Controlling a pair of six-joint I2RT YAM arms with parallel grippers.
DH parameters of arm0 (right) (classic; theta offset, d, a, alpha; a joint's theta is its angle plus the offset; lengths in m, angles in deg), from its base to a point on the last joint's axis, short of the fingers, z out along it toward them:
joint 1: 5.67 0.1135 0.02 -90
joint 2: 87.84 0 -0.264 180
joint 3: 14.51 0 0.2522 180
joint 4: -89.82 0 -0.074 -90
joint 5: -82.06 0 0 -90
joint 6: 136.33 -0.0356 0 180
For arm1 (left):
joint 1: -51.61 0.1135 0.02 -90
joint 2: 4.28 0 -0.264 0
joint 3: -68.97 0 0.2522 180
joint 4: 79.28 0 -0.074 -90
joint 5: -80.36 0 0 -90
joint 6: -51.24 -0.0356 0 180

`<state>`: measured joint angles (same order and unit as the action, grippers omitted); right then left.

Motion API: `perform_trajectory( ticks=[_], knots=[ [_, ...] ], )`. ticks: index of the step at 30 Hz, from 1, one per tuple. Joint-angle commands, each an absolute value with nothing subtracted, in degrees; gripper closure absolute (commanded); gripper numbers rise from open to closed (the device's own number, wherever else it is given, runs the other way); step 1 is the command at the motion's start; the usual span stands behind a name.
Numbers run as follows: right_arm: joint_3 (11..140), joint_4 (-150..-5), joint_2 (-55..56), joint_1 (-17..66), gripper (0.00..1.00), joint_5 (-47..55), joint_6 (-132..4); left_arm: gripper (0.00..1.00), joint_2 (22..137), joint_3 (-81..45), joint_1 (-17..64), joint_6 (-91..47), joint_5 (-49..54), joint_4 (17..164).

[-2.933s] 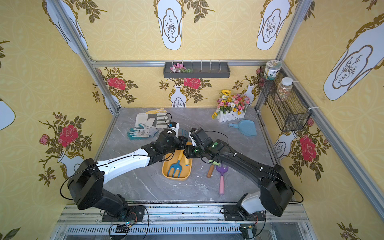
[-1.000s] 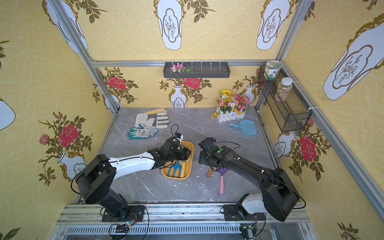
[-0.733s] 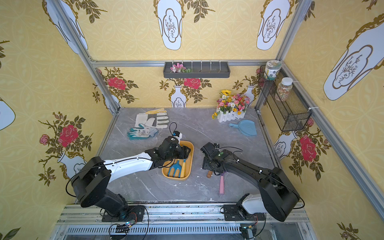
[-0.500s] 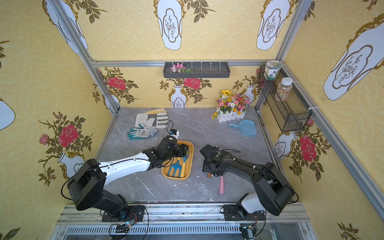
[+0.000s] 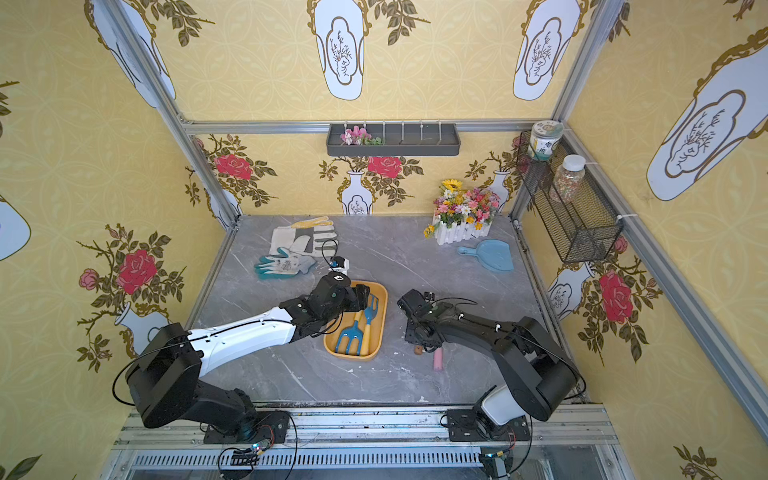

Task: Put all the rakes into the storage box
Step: Pick up the rake at the center of the board, then place the rake in the storage box.

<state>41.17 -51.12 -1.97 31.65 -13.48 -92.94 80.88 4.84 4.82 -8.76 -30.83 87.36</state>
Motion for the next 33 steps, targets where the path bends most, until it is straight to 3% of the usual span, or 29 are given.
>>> perform_trajectory(
  ticks=[1,15,26,29,33],
  knots=[
    [42.3,-50.3,-2.5,31.7,0.97,-11.3,-91.7,0.25,81.4,4.5,4.9,-9.7,-28.0,89.2],
    [47.9,-55.3,-9.9,32.7,0.93,-7.3,-86.9,0.22,81.5,5.2,4.9,-11.5,-15.3,96.3],
    [51.3,-63.2,-8.0,38.3,0.90,-2.6,-83.7,0.24,81.9,5.4,4.9,-11.1,-13.9,96.1],
    [51.6,-65.4,-8.7,39.1,0.89,-1.8,-83.5,0.34,81.7,5.7,4.9,-10.8,-14.0,96.1],
    [52.3,-66.6,-9.2,39.8,0.88,-0.8,-83.2,0.69,81.4,6.2,4.9,-10.7,-14.2,96.4]
  ],
)
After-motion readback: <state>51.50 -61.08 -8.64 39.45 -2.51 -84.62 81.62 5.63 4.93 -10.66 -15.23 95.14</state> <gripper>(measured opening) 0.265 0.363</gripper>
